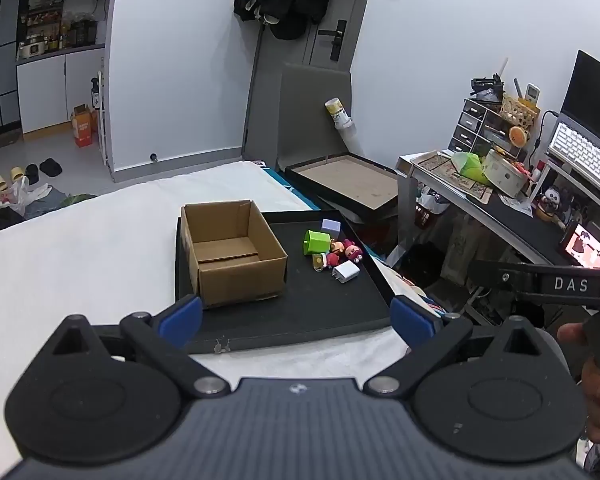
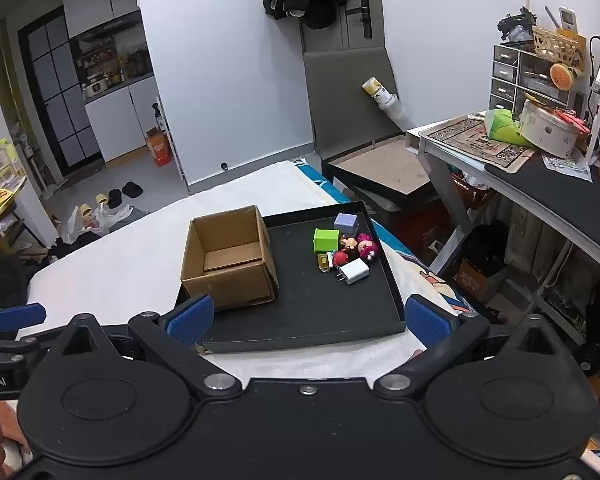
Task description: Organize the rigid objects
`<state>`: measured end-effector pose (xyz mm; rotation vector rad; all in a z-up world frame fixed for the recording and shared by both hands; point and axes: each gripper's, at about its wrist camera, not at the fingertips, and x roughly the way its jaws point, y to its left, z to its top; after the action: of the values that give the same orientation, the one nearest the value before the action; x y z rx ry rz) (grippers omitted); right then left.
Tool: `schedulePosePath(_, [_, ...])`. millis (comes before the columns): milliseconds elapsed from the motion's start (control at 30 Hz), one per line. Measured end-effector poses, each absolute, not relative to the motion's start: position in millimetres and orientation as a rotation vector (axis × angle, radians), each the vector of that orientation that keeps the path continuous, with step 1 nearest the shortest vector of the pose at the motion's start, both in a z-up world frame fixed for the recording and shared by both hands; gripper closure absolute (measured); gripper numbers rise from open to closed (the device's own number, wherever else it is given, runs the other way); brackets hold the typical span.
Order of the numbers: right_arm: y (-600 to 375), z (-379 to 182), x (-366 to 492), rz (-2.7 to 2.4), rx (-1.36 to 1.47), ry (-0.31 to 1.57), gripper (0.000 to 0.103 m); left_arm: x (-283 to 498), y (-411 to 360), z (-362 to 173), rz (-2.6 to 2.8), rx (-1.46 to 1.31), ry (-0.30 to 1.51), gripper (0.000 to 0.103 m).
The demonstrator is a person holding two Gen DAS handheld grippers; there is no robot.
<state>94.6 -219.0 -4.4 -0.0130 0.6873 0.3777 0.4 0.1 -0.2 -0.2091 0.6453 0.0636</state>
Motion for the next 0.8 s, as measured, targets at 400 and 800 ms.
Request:
schedulePosePath(400, [-224, -7, 89, 0.377, 0.005, 0.693, 0.0, -4, 4, 6, 0.065, -0.205, 0.634, 0.003])
schedulePosePath(800, [-227, -6, 91, 0.374, 0.004, 0.685, 0.0, -2, -4, -2, 0.079, -0.193, 0.648, 0.003])
